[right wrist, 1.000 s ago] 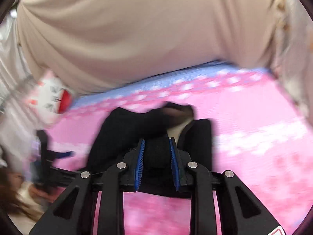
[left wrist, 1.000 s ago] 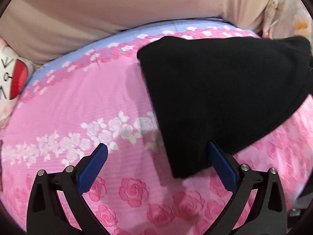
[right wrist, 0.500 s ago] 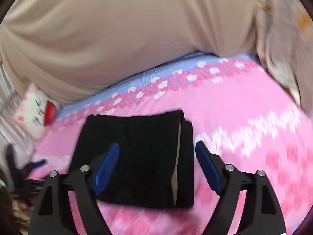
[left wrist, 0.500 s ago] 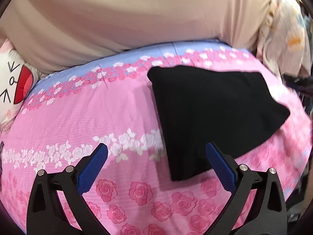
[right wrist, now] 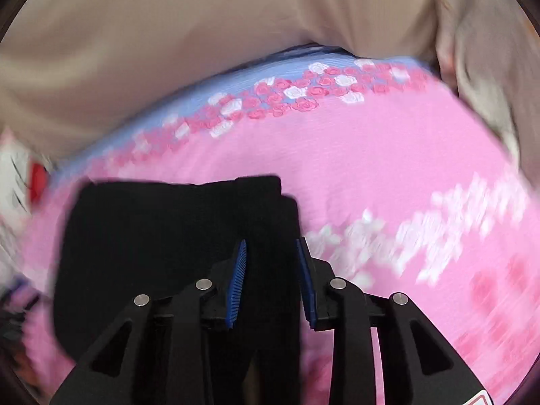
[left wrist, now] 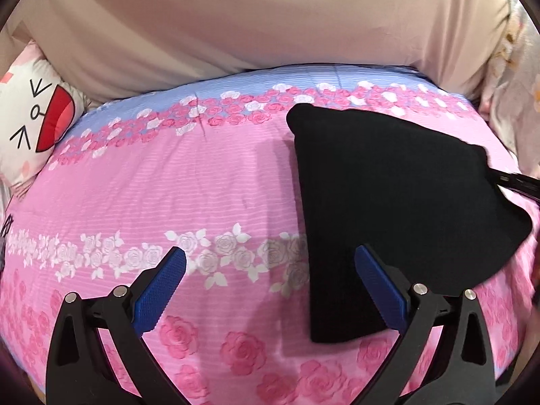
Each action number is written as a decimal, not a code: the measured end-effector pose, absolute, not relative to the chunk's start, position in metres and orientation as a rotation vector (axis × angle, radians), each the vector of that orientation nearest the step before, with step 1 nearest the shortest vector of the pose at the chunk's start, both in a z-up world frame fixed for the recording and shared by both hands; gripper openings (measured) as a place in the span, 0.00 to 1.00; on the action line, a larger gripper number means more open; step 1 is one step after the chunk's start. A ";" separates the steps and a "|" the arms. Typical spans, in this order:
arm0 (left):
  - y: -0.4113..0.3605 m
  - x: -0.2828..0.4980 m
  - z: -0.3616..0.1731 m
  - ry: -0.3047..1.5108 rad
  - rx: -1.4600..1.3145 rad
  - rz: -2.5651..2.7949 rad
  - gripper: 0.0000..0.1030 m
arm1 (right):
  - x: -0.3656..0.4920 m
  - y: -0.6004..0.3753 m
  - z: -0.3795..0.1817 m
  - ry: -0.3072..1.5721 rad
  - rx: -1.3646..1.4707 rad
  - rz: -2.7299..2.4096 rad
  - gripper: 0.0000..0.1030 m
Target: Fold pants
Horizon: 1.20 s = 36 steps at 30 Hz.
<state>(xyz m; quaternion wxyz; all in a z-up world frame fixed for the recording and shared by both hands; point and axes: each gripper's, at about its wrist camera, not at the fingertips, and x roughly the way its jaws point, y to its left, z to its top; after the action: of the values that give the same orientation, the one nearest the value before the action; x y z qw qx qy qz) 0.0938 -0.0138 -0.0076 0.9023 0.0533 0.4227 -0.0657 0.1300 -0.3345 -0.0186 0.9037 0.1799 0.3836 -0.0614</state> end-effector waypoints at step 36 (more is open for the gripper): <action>0.021 0.099 -0.005 0.840 0.119 0.053 0.95 | 0.237 -0.168 -0.006 0.805 0.236 0.202 0.19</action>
<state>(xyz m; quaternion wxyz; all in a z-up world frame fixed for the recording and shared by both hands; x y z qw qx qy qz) 0.0992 0.0214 -0.0052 0.9111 0.0576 0.4074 0.0256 0.2367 -0.1684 -0.0065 0.9084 0.1142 0.3902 0.0979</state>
